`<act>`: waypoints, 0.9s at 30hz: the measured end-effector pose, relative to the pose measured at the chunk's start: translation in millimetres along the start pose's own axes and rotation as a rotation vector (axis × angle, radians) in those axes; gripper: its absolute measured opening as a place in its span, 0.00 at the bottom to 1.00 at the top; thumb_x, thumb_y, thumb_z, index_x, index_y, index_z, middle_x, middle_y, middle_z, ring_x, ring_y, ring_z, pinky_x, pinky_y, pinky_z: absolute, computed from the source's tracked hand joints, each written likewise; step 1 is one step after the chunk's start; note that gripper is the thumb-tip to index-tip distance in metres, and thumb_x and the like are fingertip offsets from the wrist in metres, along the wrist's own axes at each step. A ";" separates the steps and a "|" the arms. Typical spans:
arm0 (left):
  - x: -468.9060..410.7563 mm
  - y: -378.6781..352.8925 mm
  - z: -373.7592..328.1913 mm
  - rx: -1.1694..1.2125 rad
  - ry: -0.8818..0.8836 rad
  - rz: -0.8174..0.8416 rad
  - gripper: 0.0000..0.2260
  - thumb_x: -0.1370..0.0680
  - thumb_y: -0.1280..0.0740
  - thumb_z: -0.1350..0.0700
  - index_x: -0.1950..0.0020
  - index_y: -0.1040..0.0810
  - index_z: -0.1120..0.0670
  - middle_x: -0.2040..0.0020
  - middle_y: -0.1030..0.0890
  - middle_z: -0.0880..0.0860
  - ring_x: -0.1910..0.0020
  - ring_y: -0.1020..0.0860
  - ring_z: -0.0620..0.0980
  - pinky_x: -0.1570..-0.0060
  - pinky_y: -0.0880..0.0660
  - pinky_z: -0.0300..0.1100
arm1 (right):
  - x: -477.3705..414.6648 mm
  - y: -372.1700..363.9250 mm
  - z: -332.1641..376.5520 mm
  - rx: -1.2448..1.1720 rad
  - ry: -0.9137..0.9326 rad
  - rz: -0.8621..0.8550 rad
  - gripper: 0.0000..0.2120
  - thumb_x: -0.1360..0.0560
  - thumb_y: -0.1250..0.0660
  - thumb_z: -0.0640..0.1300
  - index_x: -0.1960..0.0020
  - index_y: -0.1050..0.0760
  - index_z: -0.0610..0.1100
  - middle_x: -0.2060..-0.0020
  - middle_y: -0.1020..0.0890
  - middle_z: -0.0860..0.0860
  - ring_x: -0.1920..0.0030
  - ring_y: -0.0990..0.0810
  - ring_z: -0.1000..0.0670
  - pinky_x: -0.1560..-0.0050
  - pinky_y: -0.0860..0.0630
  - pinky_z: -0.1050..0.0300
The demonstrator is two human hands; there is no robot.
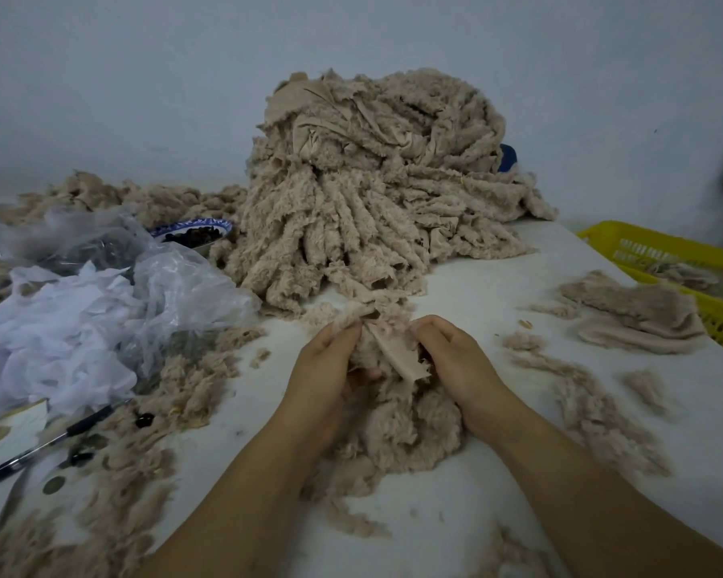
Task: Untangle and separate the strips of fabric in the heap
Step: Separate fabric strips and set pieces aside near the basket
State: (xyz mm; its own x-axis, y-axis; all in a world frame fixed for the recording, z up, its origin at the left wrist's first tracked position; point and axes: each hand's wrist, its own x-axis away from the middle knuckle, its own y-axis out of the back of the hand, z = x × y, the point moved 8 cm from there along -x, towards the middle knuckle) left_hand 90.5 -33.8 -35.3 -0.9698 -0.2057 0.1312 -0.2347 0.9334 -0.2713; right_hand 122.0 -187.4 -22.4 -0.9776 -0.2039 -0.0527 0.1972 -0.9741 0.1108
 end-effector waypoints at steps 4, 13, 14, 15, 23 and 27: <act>0.7 -2.5 0.7 0.198 0.067 0.005 0.09 0.17 0.38 0.59 0.48 0.18 0.60 0.60 0.15 0.56 0.67 0.17 0.49 0.70 0.22 0.39 | 1.3 -6.9 4.4 0.160 0.102 0.008 0.16 0.19 0.39 0.48 0.66 0.29 0.53 0.72 0.29 0.59 0.71 0.33 0.58 0.72 0.37 0.69; 9.5 -12.1 4.0 0.284 0.215 0.158 0.17 0.20 0.36 0.48 0.41 0.17 0.57 0.43 0.16 0.59 0.45 0.16 0.56 0.48 0.20 0.48 | -0.9 -0.7 -1.7 0.071 0.029 -0.026 0.18 0.20 0.41 0.46 0.70 0.32 0.51 0.73 0.30 0.56 0.72 0.33 0.56 0.73 0.37 0.66; 9.4 -12.6 5.3 0.295 0.233 0.162 0.19 0.20 0.37 0.46 0.38 0.18 0.58 0.40 0.17 0.59 0.42 0.18 0.56 0.42 0.22 0.51 | -2.1 1.4 -3.8 0.023 0.002 -0.036 0.17 0.21 0.41 0.46 0.68 0.33 0.49 0.73 0.31 0.55 0.71 0.33 0.55 0.73 0.37 0.65; 8.7 -12.9 6.7 0.302 0.245 0.167 0.21 0.19 0.37 0.45 0.36 0.20 0.59 0.39 0.18 0.60 0.40 0.19 0.57 0.37 0.25 0.52 | -2.9 3.5 -6.1 -0.028 -0.028 -0.049 0.15 0.21 0.41 0.46 0.66 0.34 0.46 0.72 0.32 0.54 0.70 0.34 0.53 0.73 0.37 0.64; 4.3 -12.1 4.2 0.459 0.215 0.171 0.21 0.18 0.39 0.46 0.36 0.22 0.61 0.47 0.15 0.56 0.54 0.16 0.50 0.57 0.18 0.44 | 3.0 -9.3 3.3 0.006 0.026 0.089 0.27 0.29 0.39 0.72 0.40 0.22 0.56 0.42 0.18 0.54 0.40 0.21 0.54 0.34 0.27 0.50; 5.2 -13.5 7.2 0.454 0.252 0.239 0.14 0.29 0.35 0.61 0.48 0.17 0.65 0.53 0.17 0.60 0.58 0.18 0.52 0.58 0.19 0.44 | 0.5 -6.8 10.2 0.036 0.099 0.034 0.07 0.20 0.39 0.56 0.52 0.24 0.56 0.58 0.17 0.54 0.58 0.19 0.57 0.59 0.23 0.63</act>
State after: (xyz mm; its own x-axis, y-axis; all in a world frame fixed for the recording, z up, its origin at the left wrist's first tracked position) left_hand 88.2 -49.6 -37.8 -0.9665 0.1245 0.2243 -0.0697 0.7140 -0.6966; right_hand 119.3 -179.9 -13.0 -0.9580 -0.2469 -0.1459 0.2254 -0.9628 0.1494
